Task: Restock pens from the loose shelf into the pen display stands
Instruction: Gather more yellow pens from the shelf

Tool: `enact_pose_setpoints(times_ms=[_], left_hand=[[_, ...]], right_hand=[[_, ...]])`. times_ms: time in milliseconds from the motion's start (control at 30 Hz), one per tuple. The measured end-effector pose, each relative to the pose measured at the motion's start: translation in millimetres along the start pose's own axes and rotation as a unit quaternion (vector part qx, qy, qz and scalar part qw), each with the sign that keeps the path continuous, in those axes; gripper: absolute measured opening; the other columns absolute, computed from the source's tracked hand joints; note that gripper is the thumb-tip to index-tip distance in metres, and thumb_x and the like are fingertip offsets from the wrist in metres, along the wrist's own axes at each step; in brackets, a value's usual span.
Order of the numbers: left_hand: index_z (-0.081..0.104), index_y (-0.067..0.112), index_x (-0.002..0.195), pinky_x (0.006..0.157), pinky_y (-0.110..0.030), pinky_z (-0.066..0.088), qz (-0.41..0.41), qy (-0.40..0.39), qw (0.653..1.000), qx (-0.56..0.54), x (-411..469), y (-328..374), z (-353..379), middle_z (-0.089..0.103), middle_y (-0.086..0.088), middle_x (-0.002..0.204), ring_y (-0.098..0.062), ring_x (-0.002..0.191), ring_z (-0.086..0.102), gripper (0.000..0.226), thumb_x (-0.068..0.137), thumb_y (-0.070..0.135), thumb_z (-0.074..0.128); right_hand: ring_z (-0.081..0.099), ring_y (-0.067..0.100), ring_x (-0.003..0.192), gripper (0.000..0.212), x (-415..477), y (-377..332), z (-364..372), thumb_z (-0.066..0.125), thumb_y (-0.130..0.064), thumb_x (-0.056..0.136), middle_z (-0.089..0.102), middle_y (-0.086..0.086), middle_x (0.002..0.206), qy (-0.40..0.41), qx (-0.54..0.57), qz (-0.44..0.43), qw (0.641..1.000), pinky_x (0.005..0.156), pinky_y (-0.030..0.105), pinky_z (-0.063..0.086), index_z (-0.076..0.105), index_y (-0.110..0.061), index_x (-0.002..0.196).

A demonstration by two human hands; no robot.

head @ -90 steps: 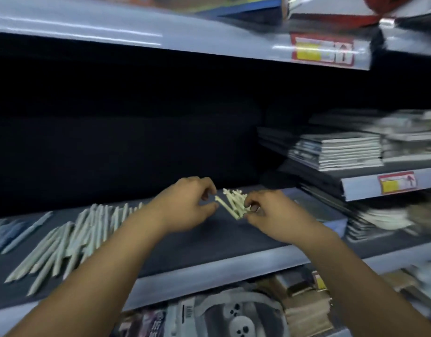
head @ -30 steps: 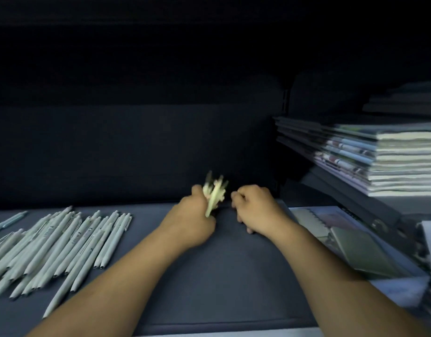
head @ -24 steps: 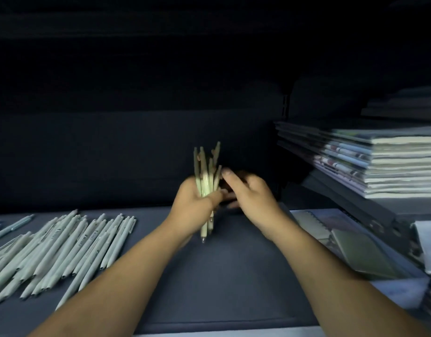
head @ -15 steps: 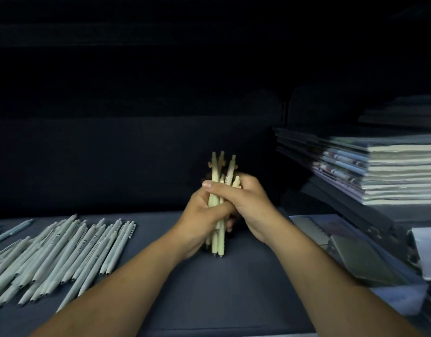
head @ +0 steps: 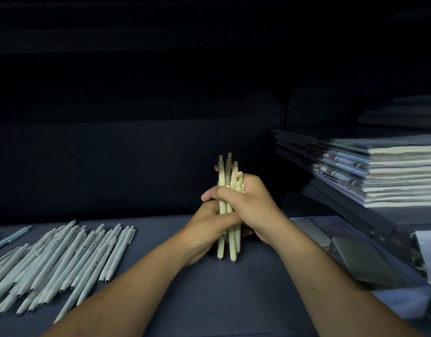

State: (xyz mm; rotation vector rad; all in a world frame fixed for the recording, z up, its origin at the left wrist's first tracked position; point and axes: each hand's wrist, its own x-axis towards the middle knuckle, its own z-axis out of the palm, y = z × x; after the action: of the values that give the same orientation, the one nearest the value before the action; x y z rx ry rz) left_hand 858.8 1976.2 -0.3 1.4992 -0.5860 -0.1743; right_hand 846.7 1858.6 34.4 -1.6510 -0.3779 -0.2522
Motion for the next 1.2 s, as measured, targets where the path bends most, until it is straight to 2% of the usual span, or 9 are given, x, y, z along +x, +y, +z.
enact_pose_setpoints(times_ms=[167, 233, 333, 500, 633, 833, 967, 1100, 1200], left_hand=[[0.067, -0.002, 0.092, 0.066, -0.033, 0.057, 0.047, 0.012, 0.996, 0.078, -3.6, 0.0, -1.5, 0.07, -0.012, 0.071, -0.024, 0.068, 0.069, 0.008, 0.088, -0.009, 0.064], [0.064, -0.006, 0.095, 0.065, -0.032, 0.058, 0.058, 0.034, 0.995, 0.079, -4.3, -1.5, -1.9, 0.067, -0.018, 0.071, -0.025, 0.07, 0.069, 0.011, 0.086, -0.008, 0.068], [0.064, -0.005, 0.092, 0.067, -0.033, 0.058, 0.063, 0.031, 0.994, 0.088, -5.4, -2.4, -3.2, 0.067, -0.024, 0.077, -0.028, 0.074, 0.069, 0.014, 0.08, -0.004, 0.071], [0.062, 0.014, 0.099, 0.066, -0.023, 0.057, 0.049, -0.02, 0.993, 0.11, -7.4, -0.1, -0.7, 0.069, -0.016, 0.085, -0.019, 0.081, 0.072, 0.034, 0.08, -0.01, 0.076], [0.064, 0.004, 0.106, 0.083, -0.044, 0.062, 0.043, -0.012, 0.994, 0.103, -4.4, -5.8, -3.1, 0.071, -0.024, 0.092, -0.034, 0.09, 0.073, 0.03, 0.08, -0.007, 0.075], [0.066, 0.007, 0.096, 0.061, -0.027, 0.054, 0.025, -0.013, 0.997, 0.079, -3.3, -6.1, -1.0, 0.068, -0.008, 0.073, -0.016, 0.071, 0.068, 0.023, 0.081, -0.008, 0.073], [0.064, 0.009, 0.082, 0.049, -0.025, 0.041, 0.003, -0.014, 0.999, 0.048, -1.5, -7.3, -2.2, 0.057, -0.006, 0.063, -0.013, 0.055, 0.052, 0.018, 0.081, -0.006, 0.075], [0.065, 0.002, 0.09, 0.058, -0.029, 0.044, 0.005, -0.024, 1.0, 0.012, -2.7, -5.7, -3.7, 0.054, -0.015, 0.075, -0.023, 0.067, 0.052, 0.02, 0.075, 0.004, 0.078], [0.062, -0.008, 0.097, 0.078, -0.043, 0.05, 0.014, -0.016, 1.0, -0.002, -2.6, -8.5, -4.9, 0.061, -0.019, 0.089, -0.034, 0.088, 0.059, 0.03, 0.074, 0.005, 0.077]], right_hand=[[0.075, 0.028, 0.087, 0.025, -3.7, -2.9, -2.6, 0.08, -0.016, 0.081, 0.076, 0.014, 0.092, -0.019, 0.01, -0.017, 1.0, 0.08, 0.049, 0.06, 0.073, -0.021, 0.105], [0.075, 0.025, 0.091, 0.033, -4.3, -2.5, -4.1, 0.081, -0.013, 0.082, 0.076, 0.01, 0.095, -0.043, 0.026, -0.026, 0.998, 0.083, 0.042, 0.062, 0.071, -0.027, 0.11], [0.074, 0.02, 0.094, 0.033, -3.5, -1.1, -4.2, 0.081, -0.007, 0.081, 0.077, 0.005, 0.097, -0.052, 0.03, -0.034, 0.998, 0.082, 0.028, 0.059, 0.069, -0.013, 0.112], [0.075, 0.019, 0.093, 0.041, -2.5, 0.9, -4.5, 0.084, -0.013, 0.079, 0.078, 0.008, 0.099, -0.046, 0.026, -0.025, 0.998, 0.086, 0.034, 0.059, 0.064, -0.011, 0.114], [0.074, 0.015, 0.101, 0.042, -4.2, 0.6, -4.7, 0.083, -0.007, 0.079, 0.078, 0.001, 0.102, -0.063, 0.036, -0.022, 0.997, 0.089, 0.032, 0.059, 0.061, -0.004, 0.116], [0.074, 0.018, 0.097, 0.036, -3.1, 3.2, -2.8, 0.08, 0.001, 0.078, 0.078, -0.006, 0.099, -0.032, 0.027, -0.032, 0.999, 0.086, 0.032, 0.06, 0.066, -0.004, 0.11], [0.072, 0.033, 0.101, 0.036, -1.7, 4.3, -3.2, 0.079, -0.004, 0.07, 0.076, 0.014, 0.098, -0.028, 0.068, -0.03, 0.997, 0.094, 0.047, 0.057, 0.069, -0.011, 0.104], [0.073, 0.032, 0.104, 0.036, -3.7, 3.3, -7.4, 0.067, 0.002, 0.076, 0.072, 0.011, 0.09, -0.081, 0.145, -0.023, 0.986, 0.099, 0.047, 0.055, 0.065, -0.006, 0.111], [0.072, 0.033, 0.103, 0.038, -2.4, 2.0, -8.4, 0.077, 0.001, 0.077, 0.07, 0.005, 0.089, -0.095, 0.148, -0.021, 0.984, 0.097, 0.042, 0.056, 0.068, -0.012, 0.112]])
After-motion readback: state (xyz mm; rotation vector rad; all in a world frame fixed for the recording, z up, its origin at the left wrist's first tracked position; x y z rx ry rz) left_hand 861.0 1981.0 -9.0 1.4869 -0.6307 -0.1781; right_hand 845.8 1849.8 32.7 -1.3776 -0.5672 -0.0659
